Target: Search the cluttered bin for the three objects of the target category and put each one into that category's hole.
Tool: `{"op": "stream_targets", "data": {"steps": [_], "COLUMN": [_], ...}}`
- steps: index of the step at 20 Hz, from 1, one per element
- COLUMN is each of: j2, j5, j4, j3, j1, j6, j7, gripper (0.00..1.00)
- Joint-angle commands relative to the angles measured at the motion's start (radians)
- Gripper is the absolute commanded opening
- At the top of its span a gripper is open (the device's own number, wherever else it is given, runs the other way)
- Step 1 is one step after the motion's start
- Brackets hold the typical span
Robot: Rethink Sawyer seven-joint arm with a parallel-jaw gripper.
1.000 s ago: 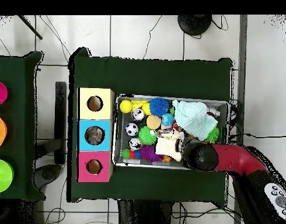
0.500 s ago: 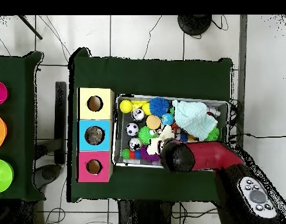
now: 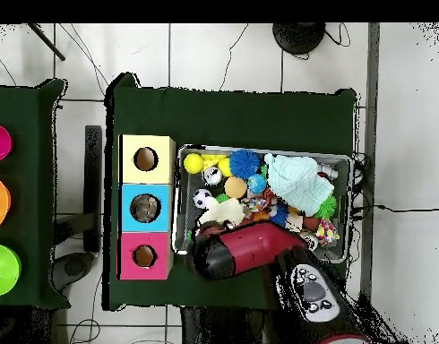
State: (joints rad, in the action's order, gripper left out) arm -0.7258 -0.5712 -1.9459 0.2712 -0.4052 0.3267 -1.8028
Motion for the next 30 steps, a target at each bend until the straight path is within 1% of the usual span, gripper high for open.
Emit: {"op": "stream_targets", "data": {"steps": [1, 4, 7, 9, 11, 13, 15, 20, 26, 30], "j2": [0.029, 0.010, -0.012, -0.025, -0.022, -0.039, -0.049, -0.072, -0.084, -0.121], "j5": [0.072, 0.109, 0.144, 0.149, 0.162, 0.175, 0.192, 0.213, 0.236, 0.273], "j4": [-0.077, -0.084, -0.084, -0.084, -0.078, -0.078, -0.074, -0.072, -0.036, 0.014], "j3": [-0.100, -0.108, -0.100, -0.101, -0.103, -0.115, -0.099, -0.096, -0.096, -0.068], "j1": [0.077, 0.086, 0.082, 0.083, 0.083, 0.096, 0.083, 0.074, 0.075, 0.058], "j6": [-0.089, -0.087, -0.054, -0.050, -0.049, -0.037, -0.012, 0.021, 0.062, 0.164], "j7": [-0.276, -0.257, -0.221, -0.202, -0.196, -0.196, -0.176, -0.140, -0.109, -0.058], "gripper": [0.00, 0.00, 0.00, 0.00, 0.00, 0.00, 0.00, 0.00, 0.00, 0.00]}}
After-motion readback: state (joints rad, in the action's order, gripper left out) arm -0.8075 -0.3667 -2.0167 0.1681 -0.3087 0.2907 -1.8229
